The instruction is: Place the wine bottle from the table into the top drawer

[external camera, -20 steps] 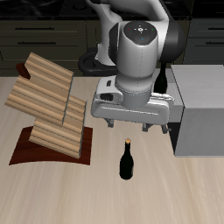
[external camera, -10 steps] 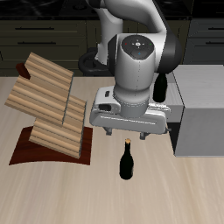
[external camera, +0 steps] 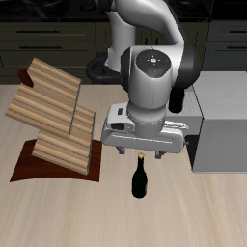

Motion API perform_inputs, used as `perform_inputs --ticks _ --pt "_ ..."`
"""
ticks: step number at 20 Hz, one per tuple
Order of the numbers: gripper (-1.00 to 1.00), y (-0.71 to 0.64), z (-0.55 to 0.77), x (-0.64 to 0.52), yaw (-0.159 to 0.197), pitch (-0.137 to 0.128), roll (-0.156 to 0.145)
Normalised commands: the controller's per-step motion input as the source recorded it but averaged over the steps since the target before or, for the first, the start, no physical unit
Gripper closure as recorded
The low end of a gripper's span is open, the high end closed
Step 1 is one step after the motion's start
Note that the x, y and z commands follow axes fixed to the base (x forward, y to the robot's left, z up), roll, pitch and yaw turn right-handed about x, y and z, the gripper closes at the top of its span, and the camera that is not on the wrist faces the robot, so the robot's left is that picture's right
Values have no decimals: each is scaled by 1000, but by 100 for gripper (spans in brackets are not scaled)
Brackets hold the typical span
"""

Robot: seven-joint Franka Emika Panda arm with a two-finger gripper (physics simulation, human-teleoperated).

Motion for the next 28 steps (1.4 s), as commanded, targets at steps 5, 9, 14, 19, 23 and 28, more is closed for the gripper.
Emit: perform_inputs --ticks 5,9,14,19,23,28 --pt "-100 -21 -129 3 -22 25 1" --pt "-100 -3 -222 -40 2 9 -3" --pt "-100 96 -101 -135 1 -13 18" --pt "-100 127 -124 -123 48 -13 22" --pt "-100 -34 -104 20 -39 19 -3" --pt "100 -79 50 24 19 -31 -15"
